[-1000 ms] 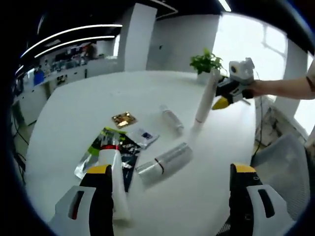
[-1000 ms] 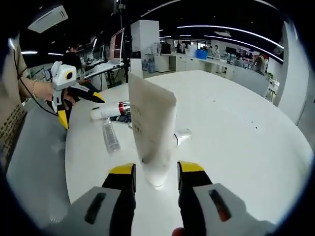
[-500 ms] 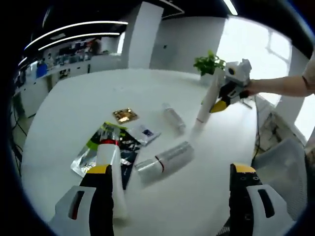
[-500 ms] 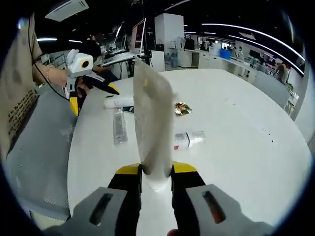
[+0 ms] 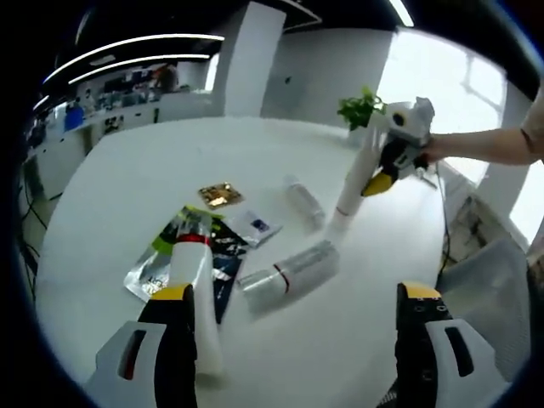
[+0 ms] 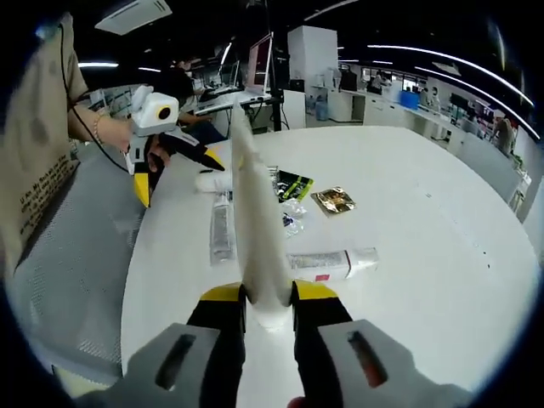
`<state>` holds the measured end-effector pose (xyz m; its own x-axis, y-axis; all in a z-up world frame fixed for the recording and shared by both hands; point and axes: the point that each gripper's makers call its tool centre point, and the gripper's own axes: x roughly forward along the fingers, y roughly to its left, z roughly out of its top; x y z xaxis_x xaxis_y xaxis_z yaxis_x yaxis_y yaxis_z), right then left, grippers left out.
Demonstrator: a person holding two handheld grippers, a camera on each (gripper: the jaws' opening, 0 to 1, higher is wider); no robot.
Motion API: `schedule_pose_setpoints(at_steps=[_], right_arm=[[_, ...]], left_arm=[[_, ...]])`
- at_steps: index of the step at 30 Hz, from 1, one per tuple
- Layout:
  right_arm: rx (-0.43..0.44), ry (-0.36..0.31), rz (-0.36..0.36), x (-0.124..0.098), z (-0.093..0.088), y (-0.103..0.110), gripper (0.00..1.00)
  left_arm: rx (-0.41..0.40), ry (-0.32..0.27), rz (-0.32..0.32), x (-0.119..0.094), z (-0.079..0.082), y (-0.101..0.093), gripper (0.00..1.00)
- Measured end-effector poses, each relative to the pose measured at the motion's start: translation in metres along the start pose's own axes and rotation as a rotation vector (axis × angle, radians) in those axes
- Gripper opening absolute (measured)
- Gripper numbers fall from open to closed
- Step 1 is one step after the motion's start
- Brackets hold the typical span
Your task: Arrange the skincare products in the storage area until every visible bottle or jar stands upright without overlapping.
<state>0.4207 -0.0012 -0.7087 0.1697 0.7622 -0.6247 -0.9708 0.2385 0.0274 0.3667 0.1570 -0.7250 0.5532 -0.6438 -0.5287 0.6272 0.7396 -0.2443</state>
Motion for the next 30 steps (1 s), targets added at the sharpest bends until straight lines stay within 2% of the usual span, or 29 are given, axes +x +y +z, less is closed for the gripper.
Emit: schedule_pose_setpoints(at_steps=[11,30], right_arm=[[-0.049,0.009,0.04,0.017,0.012,0.002,0.21],[-0.084,0.027,0.063,0.023,0.015,-0.003,0.21]], left_arm=[[-0.002,-0.002,-0.003,-0.001,0.0,-0.002,0.96],[-0.001,0.003,-0.004,-0.004,0.002,-0.001,0.96]])
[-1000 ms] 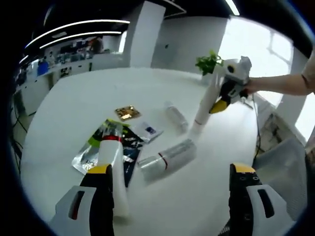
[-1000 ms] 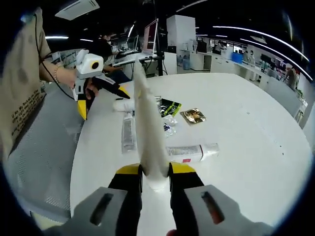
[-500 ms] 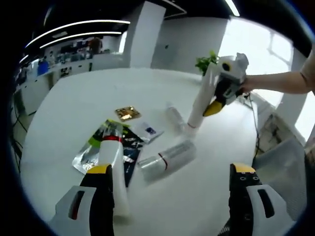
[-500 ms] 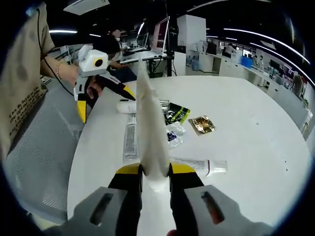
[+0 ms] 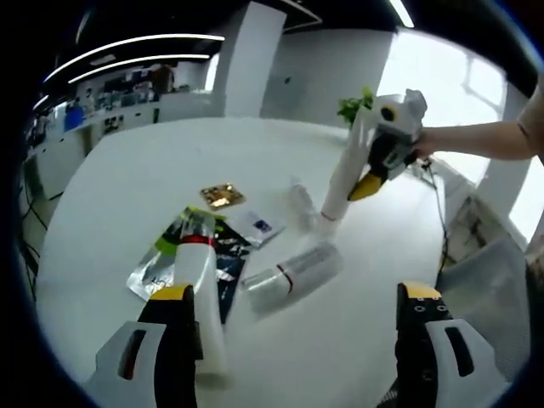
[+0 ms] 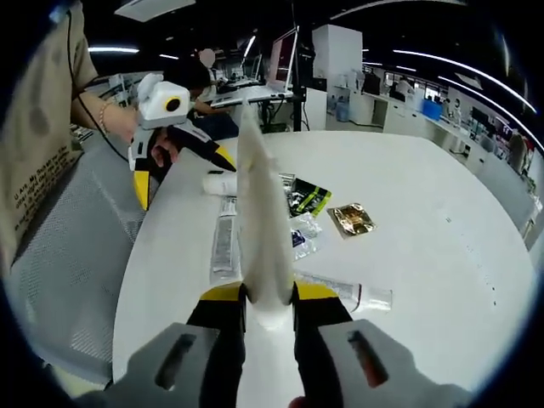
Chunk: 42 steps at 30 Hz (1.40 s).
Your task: Arrange the skincare products in the storage area until every visible bottle or jar stands upright without overlapping.
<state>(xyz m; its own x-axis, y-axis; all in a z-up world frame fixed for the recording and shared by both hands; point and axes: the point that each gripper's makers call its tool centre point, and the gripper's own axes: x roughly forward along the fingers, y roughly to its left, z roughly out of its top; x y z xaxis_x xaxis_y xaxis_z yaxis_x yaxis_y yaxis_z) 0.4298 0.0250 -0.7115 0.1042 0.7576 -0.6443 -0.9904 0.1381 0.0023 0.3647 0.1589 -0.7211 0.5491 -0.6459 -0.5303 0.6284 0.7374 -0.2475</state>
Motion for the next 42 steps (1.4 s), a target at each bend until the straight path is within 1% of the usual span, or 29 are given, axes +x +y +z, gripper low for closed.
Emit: schedule_pose_setpoints(at_steps=[10,12,14,20,22,25,29,30,33,36,38,39,42], right_arm=[[0.0,0.021,-0.001,0.001,-0.004,-0.002,0.22],[0.025,0.028,-0.011,0.002,-0.005,-0.002,0.23],[0.058,0.016,-0.024,0.003,-0.005,-0.002,0.25],[0.096,0.006,-0.091,-0.005,-0.005,-0.004,0.37],[0.114,-0.008,-0.123,-0.009,-0.005,-0.004,0.41],[0.107,-0.015,-0.16,-0.014,-0.001,0.001,0.45],[0.112,-0.037,-0.217,-0.02,0.006,0.004,0.57],[0.111,-0.036,-0.223,-0.021,0.007,0.005,0.59],[0.128,-0.046,-0.254,-0.026,0.007,0.007,0.63],[0.177,-0.086,-0.303,-0.033,0.009,0.008,0.68],[0.185,-0.09,-0.313,-0.035,0.008,0.01,0.7],[0.202,-0.092,-0.328,-0.037,0.008,0.012,0.71],[0.28,-0.152,-0.369,-0.042,0.013,0.018,0.73]], left_arm=[[-0.003,0.005,-0.002,0.001,0.0,-0.001,0.96],[-0.002,0.003,-0.002,0.001,0.0,-0.001,0.96],[-0.001,0.006,-0.003,0.001,0.0,0.0,0.97],[0.004,0.012,-0.003,0.0,0.0,0.001,0.97],[0.005,0.012,-0.003,-0.001,0.001,0.001,0.97],[0.004,0.017,-0.004,-0.002,0.001,0.001,0.97],[0.003,0.02,0.0,-0.006,0.002,0.002,0.97],[0.003,0.021,0.001,-0.006,0.002,0.002,0.97],[-0.011,0.043,0.01,-0.009,0.001,0.004,0.96],[-0.019,0.057,0.011,-0.01,-0.003,0.006,0.96],[-0.014,0.053,0.014,-0.011,-0.002,0.006,0.96],[-0.015,0.05,0.017,-0.012,-0.001,0.006,0.96],[-0.017,0.049,0.021,-0.015,0.0,0.006,0.96]])
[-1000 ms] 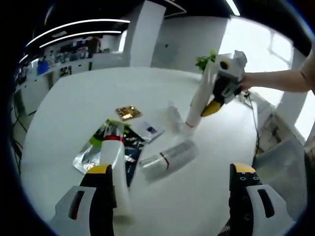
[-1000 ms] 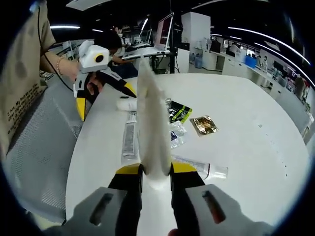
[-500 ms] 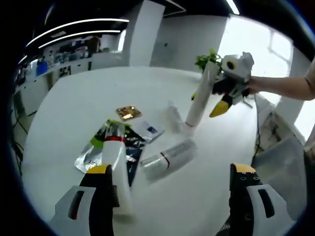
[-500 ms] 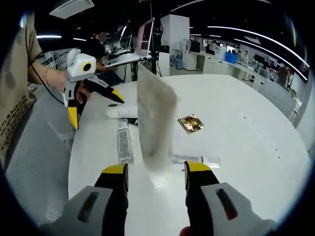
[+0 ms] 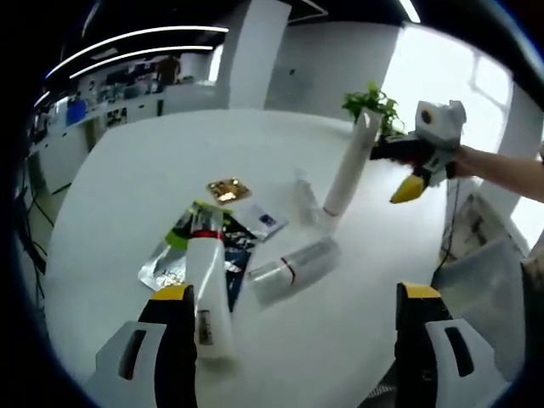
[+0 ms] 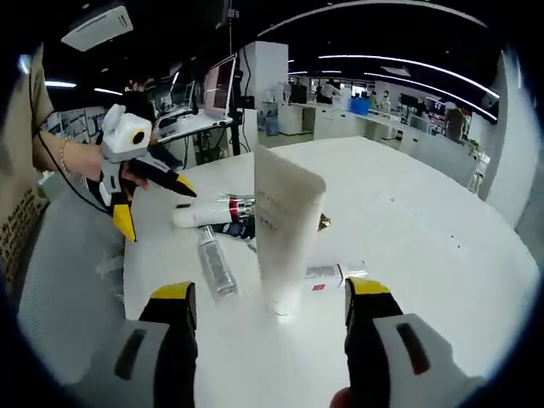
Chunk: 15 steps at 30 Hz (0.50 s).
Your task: Arrange the skincare products in the storage area until every visible bottle or jar stands upright without overlapping.
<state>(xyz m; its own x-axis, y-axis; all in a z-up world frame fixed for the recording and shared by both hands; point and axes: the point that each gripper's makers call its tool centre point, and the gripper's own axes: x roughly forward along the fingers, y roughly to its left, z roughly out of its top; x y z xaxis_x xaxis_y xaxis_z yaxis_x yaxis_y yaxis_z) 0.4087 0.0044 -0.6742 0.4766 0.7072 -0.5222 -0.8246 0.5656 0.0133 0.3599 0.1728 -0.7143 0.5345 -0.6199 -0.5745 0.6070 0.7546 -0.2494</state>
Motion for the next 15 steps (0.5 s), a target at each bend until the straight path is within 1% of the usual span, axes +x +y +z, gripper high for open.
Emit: schedule_pose_setpoints(at_steps=[1,2,6,8,9,15], right_arm=[[0.026,-0.025,-0.011,-0.003,0.003,0.004,0.74],[0.041,-0.035,-0.014,-0.005,0.003,0.008,0.77],[0.066,-0.045,-0.05,-0.013,-0.001,0.021,0.82],[0.116,-0.06,-0.062,-0.018,-0.003,0.029,0.85],[0.149,-0.079,-0.063,-0.021,-0.002,0.032,0.86],[0.209,-0.108,-0.124,-0.038,-0.006,0.034,0.9]], left_arm=[[0.0,-0.003,0.003,-0.001,0.001,0.0,0.96],[-0.001,-0.005,0.005,-0.002,0.001,0.0,0.96],[-0.001,-0.006,0.008,-0.007,0.0,-0.003,0.97],[-0.001,-0.008,0.009,-0.009,0.0,-0.004,0.97],[-0.001,-0.009,0.01,-0.01,-0.001,-0.005,0.97],[-0.002,-0.015,0.017,-0.016,-0.002,-0.006,0.97]])
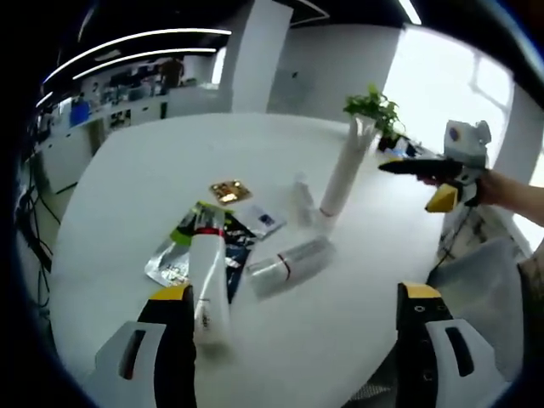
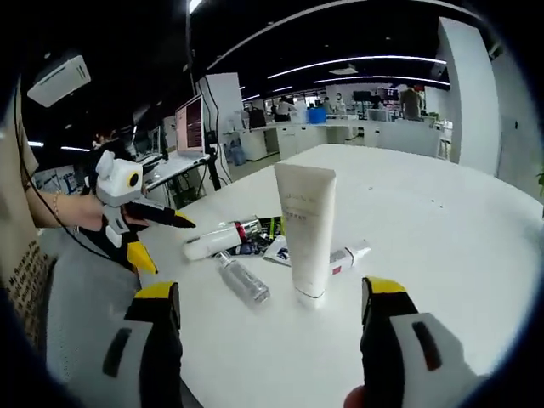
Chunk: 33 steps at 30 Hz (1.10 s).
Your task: Arrange the skincare products in the storage area until every visible bottle or jar stands upright without overlapping.
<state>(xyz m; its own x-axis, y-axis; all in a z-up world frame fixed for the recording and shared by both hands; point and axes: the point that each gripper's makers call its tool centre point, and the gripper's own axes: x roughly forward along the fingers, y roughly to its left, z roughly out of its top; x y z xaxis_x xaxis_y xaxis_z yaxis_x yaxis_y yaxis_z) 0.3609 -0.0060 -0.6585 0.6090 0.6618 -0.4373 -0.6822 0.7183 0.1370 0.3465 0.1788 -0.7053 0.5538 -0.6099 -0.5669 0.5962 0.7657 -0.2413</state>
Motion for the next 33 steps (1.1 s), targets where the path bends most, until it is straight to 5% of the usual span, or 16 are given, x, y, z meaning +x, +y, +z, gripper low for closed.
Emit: schedule_pose_setpoints(at_steps=[23,26,29,33], right_arm=[[0.209,-0.021,-0.206,-0.053,-0.045,-0.002,1.0],[0.22,-0.014,-0.197,-0.055,-0.043,0.005,1.0],[0.27,-0.077,-0.207,-0.056,-0.03,0.011,1.0],[0.218,-0.05,-0.183,-0.054,-0.033,0.022,1.0]], left_arm=[[-0.023,-0.02,0.042,-0.026,-0.015,-0.012,0.97],[-0.03,-0.033,0.056,-0.029,-0.014,-0.009,0.97],[-0.034,-0.034,0.067,-0.032,-0.016,-0.01,0.97],[-0.041,-0.035,0.08,-0.036,-0.019,-0.011,0.97]])
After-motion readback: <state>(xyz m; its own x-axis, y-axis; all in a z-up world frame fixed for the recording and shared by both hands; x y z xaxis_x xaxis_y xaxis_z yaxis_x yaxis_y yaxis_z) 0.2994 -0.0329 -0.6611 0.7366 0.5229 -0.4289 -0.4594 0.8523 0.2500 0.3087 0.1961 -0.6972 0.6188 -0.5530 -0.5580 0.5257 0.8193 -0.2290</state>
